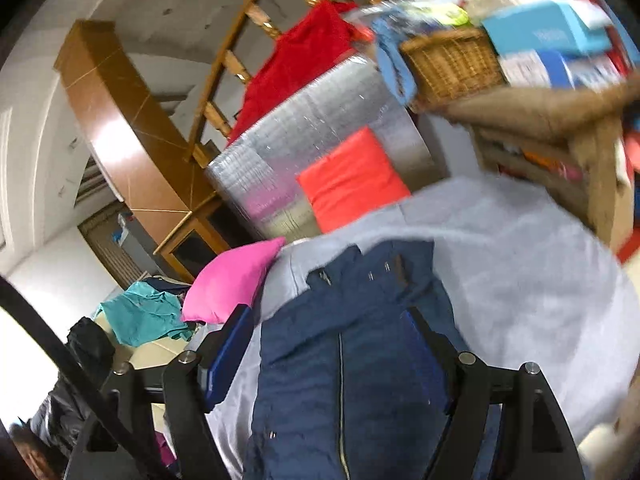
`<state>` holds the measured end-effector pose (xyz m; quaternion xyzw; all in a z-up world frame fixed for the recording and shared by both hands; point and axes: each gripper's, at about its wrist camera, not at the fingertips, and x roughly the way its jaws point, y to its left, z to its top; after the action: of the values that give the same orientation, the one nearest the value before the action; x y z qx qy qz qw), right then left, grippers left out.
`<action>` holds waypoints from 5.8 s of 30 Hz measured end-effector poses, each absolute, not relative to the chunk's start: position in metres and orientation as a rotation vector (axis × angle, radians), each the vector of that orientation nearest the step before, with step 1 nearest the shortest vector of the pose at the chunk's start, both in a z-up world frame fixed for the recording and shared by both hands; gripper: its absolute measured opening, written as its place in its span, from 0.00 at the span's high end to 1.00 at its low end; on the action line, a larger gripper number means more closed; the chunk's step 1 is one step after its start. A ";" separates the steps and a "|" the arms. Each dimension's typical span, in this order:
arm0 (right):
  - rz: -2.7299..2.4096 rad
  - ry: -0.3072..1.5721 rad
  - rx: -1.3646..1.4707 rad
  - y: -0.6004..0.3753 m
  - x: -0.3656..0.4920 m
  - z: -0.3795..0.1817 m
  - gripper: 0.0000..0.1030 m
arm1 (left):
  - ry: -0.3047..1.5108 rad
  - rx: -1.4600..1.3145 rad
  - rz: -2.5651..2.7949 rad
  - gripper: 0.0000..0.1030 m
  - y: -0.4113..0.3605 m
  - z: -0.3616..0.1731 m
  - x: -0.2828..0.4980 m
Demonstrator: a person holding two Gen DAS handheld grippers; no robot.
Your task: Fold large clothes
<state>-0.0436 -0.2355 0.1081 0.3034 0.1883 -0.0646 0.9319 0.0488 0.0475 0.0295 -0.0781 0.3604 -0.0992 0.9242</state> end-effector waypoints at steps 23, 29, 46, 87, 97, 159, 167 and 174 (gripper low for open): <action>-0.108 0.518 0.555 -0.267 -0.031 -0.036 0.14 | 0.844 -0.158 -0.183 0.29 0.057 -0.037 0.089; -0.182 0.530 0.556 -0.278 -0.039 -0.042 0.14 | 0.859 -0.139 -0.170 0.30 0.081 -0.031 0.088; -0.153 0.593 0.675 -0.308 -0.030 -0.066 0.14 | 1.026 -0.069 -0.080 0.30 0.070 -0.086 0.087; -0.240 0.796 0.736 -0.320 -0.024 -0.107 0.14 | 1.084 -0.143 -0.071 0.29 0.070 -0.090 0.123; -0.323 0.960 0.725 -0.306 -0.019 -0.125 0.17 | 1.041 -0.081 -0.097 0.29 0.070 -0.111 0.118; -0.189 0.853 0.667 -0.267 -0.043 -0.098 0.86 | 1.118 -0.284 -0.057 0.82 0.099 -0.112 0.090; -0.203 0.864 0.666 -0.266 -0.043 -0.100 0.83 | 1.148 -0.245 -0.038 0.82 0.093 -0.118 0.093; -0.196 0.851 0.625 -0.263 -0.044 -0.094 0.85 | 1.134 -0.279 -0.071 0.83 0.099 -0.106 0.093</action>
<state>-0.0444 -0.2630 -0.0944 0.2978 0.4053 -0.0932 0.8593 0.0935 0.0995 -0.1062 -0.1319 0.5353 -0.0335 0.8336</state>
